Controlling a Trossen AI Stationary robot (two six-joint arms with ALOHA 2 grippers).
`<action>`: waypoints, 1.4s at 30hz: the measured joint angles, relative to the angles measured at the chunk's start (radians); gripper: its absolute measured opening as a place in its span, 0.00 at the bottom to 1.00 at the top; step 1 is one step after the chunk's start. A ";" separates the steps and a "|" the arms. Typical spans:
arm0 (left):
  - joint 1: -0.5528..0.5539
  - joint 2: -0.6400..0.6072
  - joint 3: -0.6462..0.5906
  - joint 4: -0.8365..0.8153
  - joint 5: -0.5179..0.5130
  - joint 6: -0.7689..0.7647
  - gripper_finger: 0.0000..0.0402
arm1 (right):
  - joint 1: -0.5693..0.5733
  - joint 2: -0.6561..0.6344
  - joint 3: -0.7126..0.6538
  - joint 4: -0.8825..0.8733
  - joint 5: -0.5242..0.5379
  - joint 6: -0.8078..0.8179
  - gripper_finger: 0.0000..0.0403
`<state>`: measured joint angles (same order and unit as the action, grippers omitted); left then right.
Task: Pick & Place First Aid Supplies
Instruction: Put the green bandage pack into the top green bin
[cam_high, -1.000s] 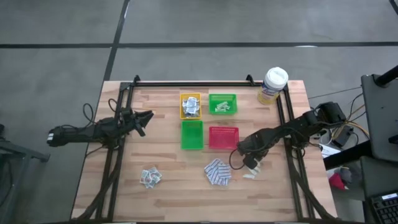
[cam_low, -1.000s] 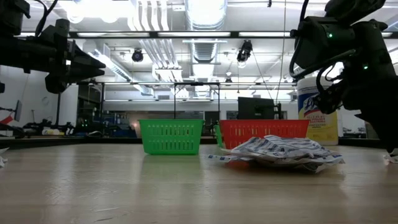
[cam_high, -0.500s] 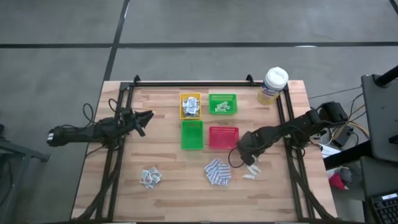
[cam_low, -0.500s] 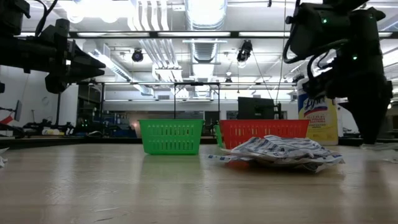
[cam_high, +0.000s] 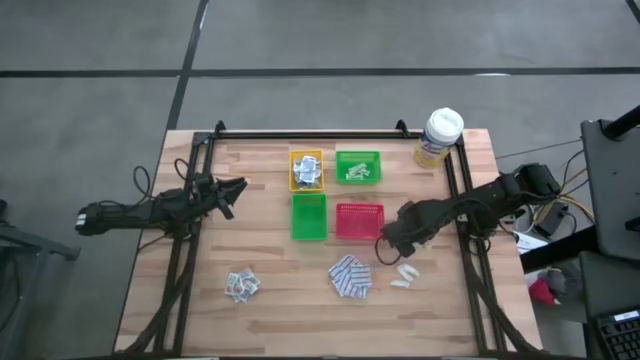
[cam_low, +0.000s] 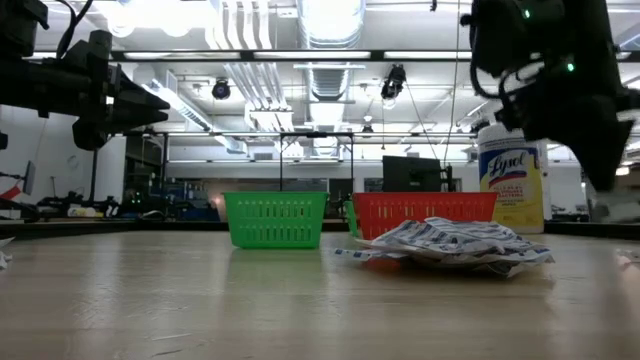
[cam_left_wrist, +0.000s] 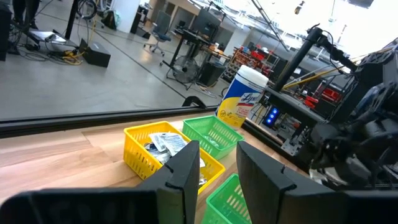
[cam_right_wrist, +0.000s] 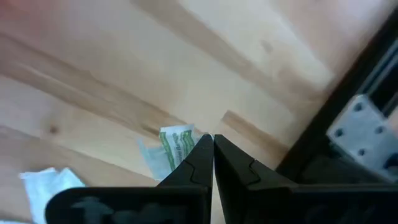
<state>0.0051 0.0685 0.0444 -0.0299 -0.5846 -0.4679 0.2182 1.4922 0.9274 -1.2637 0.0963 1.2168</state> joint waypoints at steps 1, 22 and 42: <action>0.000 0.000 0.000 0.000 0.000 0.000 0.27 | 0.000 0.000 0.019 -0.015 0.014 -0.010 0.02; 0.000 0.000 0.000 0.000 0.000 0.000 0.27 | 0.011 0.265 0.158 -0.192 0.233 -0.242 0.02; 0.000 0.000 0.000 0.001 0.000 0.000 0.27 | 0.032 0.376 0.390 -0.300 0.412 -0.200 0.02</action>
<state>0.0051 0.0685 0.0448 -0.0290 -0.5842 -0.4676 0.2502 1.8681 1.3176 -1.5642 0.5081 1.0171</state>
